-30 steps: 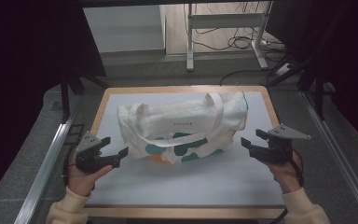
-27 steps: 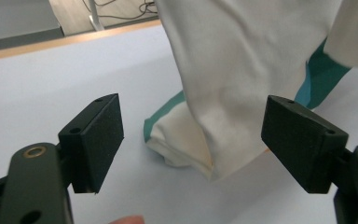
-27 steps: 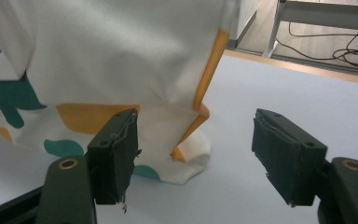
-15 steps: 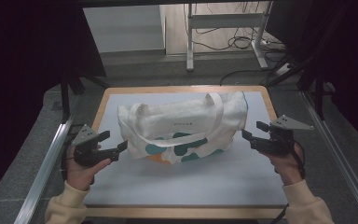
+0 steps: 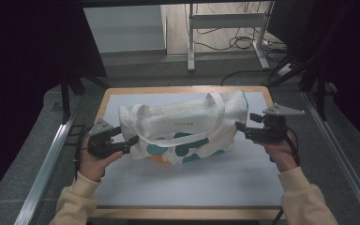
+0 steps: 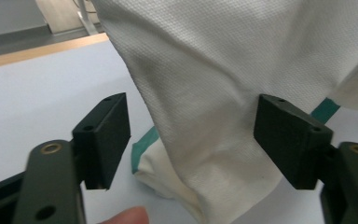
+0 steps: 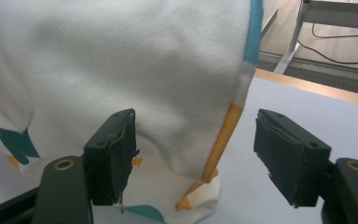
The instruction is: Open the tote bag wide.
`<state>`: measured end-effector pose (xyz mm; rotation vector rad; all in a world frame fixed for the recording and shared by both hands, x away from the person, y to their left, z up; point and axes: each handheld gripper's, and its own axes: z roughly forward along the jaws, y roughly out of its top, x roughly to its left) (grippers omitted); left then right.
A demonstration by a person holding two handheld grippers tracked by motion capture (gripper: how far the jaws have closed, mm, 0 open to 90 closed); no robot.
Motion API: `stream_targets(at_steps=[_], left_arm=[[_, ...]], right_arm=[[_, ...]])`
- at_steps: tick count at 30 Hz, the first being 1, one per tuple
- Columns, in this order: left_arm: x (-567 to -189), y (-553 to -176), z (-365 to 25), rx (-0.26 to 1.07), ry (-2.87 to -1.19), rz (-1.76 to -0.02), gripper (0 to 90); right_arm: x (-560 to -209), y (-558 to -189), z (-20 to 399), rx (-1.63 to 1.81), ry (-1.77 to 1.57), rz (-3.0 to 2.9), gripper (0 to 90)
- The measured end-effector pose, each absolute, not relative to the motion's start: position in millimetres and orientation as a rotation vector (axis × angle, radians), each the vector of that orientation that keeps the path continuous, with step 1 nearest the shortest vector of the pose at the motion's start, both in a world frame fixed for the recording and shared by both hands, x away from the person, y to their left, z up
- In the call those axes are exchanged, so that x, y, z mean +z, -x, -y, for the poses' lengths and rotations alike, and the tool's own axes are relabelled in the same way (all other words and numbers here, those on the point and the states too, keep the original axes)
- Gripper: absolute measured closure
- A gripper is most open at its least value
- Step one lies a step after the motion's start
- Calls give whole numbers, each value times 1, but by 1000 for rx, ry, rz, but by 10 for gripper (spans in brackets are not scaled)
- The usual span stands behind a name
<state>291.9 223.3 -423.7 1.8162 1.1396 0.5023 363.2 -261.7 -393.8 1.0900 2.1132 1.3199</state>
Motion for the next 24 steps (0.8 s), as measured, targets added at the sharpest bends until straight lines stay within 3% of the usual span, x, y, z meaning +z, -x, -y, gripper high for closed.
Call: stream_targets(at_steps=[7, 13, 18, 24], left_arm=[[-424, -292, -222, 495, -1816, -1125, 313], [-425, -294, -220, 483, -1817, -1123, 365], [-425, -293, -218, 498, -1815, -1113, 468], [-425, -291, -219, 521, -1801, -1117, 658]], right_arm=[[-394, -371, 268, 1354, -1102, -2113, 227], [-400, -379, 266, 1396, -1130, -2141, 243], [-402, -379, 262, 1396, -1115, -2165, 412], [-402, -372, 256, 1294, -1076, -2132, 652]])
